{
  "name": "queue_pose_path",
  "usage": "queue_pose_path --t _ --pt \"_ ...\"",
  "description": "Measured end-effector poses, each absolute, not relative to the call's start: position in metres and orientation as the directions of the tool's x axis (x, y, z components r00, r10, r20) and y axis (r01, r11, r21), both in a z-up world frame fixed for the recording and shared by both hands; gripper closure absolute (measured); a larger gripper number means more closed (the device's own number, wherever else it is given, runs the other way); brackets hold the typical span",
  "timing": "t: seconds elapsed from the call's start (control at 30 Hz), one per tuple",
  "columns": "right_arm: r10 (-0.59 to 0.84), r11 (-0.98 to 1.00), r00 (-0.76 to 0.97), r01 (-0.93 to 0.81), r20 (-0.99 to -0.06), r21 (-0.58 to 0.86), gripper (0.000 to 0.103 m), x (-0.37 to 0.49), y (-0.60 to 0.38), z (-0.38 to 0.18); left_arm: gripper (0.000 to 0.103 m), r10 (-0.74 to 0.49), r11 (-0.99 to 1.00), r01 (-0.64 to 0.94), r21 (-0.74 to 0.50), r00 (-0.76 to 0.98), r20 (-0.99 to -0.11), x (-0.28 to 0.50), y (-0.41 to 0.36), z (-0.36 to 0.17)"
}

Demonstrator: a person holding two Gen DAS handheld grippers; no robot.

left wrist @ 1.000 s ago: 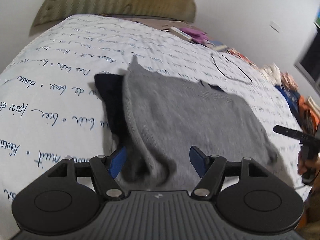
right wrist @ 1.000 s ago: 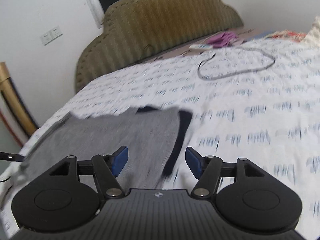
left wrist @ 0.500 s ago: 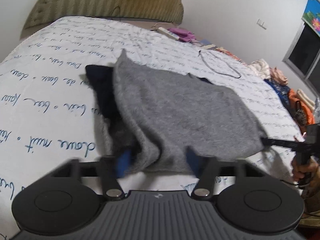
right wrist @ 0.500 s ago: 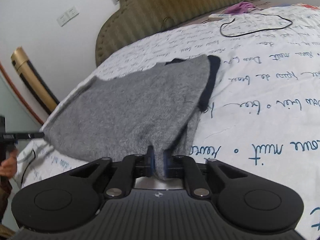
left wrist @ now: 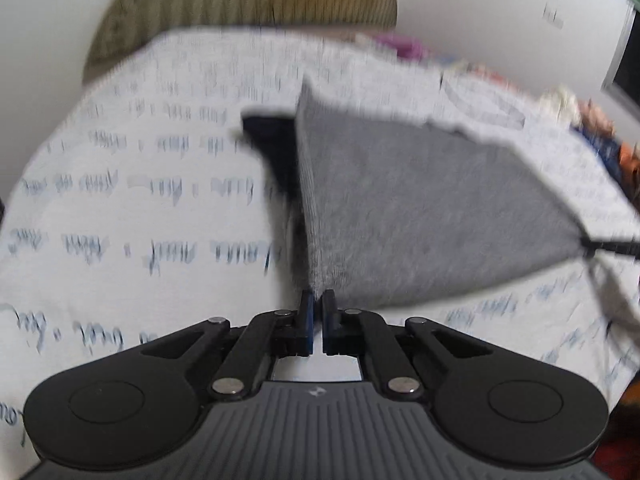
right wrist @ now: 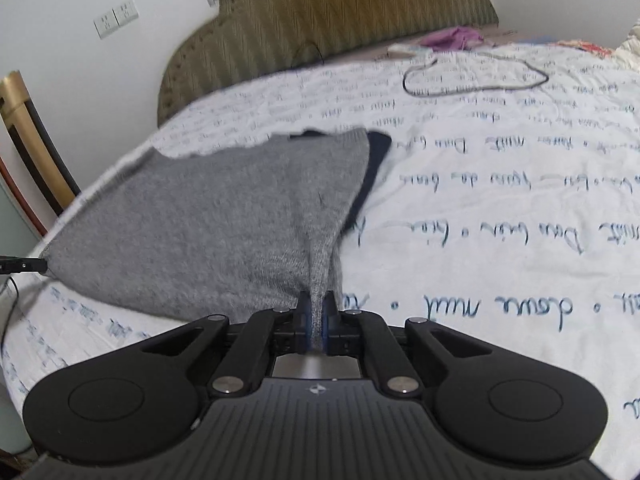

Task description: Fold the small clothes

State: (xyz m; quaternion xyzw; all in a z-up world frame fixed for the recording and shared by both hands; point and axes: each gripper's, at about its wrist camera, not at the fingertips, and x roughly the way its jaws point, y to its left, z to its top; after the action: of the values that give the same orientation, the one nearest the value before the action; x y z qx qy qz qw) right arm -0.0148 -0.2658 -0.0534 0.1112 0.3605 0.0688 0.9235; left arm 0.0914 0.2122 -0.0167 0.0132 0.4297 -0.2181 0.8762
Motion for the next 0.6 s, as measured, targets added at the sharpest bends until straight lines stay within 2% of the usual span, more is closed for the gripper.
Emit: queue_pose_path --t 0.03,0.07,0.13,0.23,0.3,0.37,0.5,0.6 --pt "0.181 0.973 0.732 -0.036 -0.657 0.229 0.086 -0.015 -0.265 -0.053 0.100 -0.359 0.908 0.390 -0.155 0.530 -0.768 0.091 0.213 -0.019" --pt "0.162 0.977 0.739 -0.027 -0.653 0.211 0.070 -0.017 -0.264 -0.049 0.099 -0.366 0.905 0.394 -0.162 0.526 -0.768 0.091 0.217 -0.017" --pt "0.107 0.986 0.774 0.001 -0.625 0.170 0.053 -0.023 -0.263 -0.035 0.099 -0.383 0.903 0.392 -0.174 0.554 -0.739 0.089 0.224 -0.002" --pt "0.050 0.996 0.829 0.001 -0.557 0.090 0.051 -0.021 -0.253 -0.009 0.098 -0.398 0.901 0.400 -0.165 0.617 -0.678 0.090 0.224 0.028" --pt "0.097 0.994 0.841 -0.053 -0.533 0.097 0.049 -0.009 -0.242 0.000 0.097 -0.391 0.902 0.411 -0.132 0.648 -0.654 0.099 0.210 0.046" --pt "0.148 0.988 0.835 -0.101 -0.530 0.118 0.040 0.012 -0.230 0.000 0.096 -0.377 0.904 0.416 -0.097 0.670 -0.639 0.115 0.186 0.055" --pt "0.155 0.987 0.809 -0.106 -0.567 0.120 0.032 0.060 -0.212 -0.021 0.093 -0.373 0.907 0.408 -0.110 0.651 -0.661 0.163 0.138 0.042" --pt "0.132 0.988 0.773 -0.053 -0.620 0.145 0.025 0.083 -0.214 -0.042 0.093 -0.266 0.942 0.332 -0.053 0.641 -0.720 0.199 0.118 0.011"
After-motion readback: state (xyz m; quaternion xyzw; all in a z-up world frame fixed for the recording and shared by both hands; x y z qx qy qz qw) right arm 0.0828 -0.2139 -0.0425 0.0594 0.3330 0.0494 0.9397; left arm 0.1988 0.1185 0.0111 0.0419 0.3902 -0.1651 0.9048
